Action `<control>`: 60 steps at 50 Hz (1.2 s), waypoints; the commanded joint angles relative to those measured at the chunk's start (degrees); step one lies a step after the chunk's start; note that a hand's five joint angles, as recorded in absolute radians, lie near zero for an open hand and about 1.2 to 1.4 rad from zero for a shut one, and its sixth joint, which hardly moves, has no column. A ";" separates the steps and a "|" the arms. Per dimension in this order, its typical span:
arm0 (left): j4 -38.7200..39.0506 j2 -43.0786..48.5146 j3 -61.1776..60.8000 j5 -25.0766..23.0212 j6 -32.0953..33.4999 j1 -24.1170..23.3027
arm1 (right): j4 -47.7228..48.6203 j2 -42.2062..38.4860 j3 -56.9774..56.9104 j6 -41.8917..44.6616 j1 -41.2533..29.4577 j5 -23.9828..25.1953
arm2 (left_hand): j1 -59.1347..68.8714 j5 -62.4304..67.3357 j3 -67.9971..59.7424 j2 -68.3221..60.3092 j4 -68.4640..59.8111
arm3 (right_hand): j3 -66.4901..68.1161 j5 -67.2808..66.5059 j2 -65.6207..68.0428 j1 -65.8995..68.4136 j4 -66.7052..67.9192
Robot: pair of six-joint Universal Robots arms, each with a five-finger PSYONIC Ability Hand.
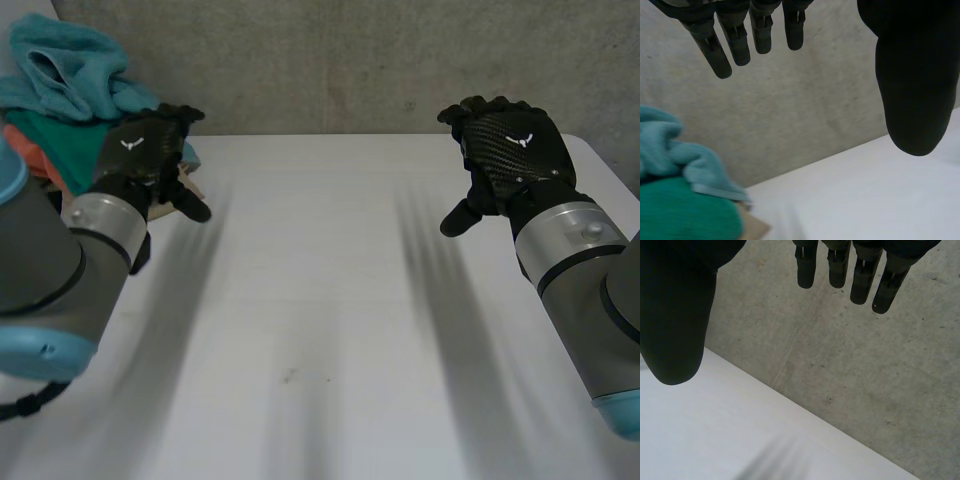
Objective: Fold the laundry.
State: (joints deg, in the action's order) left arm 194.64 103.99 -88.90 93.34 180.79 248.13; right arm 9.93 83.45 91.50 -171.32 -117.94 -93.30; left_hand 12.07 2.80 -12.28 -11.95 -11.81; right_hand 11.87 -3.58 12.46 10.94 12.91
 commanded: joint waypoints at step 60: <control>15.24 57.82 66.23 -17.75 34.80 27.67 | 0.00 -2.77 0.00 1.69 0.43 4.62 | 67.93 67.20 -67.72 -68.05 -68.19 | -1.87 3.58 -2.46 -0.94 -2.91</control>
State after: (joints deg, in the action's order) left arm 213.64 161.76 -22.41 79.82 215.57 274.89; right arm 9.97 80.69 91.35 -169.63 -117.35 -88.64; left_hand 45.05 33.00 -44.12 -44.25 -44.25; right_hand 11.87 -3.58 12.46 10.94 12.91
